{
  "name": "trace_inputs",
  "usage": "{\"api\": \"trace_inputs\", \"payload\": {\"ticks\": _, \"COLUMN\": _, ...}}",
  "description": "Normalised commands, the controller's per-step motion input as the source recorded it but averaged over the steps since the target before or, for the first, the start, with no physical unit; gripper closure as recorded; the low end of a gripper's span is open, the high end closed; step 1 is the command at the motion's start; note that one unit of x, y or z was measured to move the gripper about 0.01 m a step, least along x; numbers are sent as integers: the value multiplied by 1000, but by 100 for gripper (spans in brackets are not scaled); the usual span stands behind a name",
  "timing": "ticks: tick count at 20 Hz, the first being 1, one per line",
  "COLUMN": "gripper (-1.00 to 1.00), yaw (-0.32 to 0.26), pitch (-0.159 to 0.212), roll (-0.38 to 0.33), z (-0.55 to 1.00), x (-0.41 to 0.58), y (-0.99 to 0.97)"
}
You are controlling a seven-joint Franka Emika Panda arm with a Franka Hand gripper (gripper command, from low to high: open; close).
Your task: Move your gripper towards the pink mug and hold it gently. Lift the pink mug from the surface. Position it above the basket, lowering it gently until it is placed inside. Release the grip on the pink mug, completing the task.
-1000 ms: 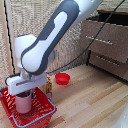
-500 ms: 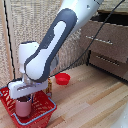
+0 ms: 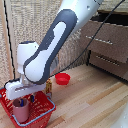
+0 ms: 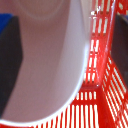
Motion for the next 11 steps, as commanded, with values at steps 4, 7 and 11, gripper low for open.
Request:
{"api": "trace_inputs", "payload": {"ticks": 4, "gripper": -100, "yaw": 32, "pitch": 0, "roll": 0, "z": 890, "x": 170, "y": -60}}
{"api": "trace_inputs", "payload": {"ticks": 7, "gripper": -100, "yaw": 29, "pitch": 0, "roll": 25, "z": 954, "x": 127, "y": -74}}
{"api": "trace_inputs", "payload": {"ticks": 11, "gripper": -100, "yaw": 67, "pitch": 22, "roll": 21, "z": 689, "x": 193, "y": -59}}
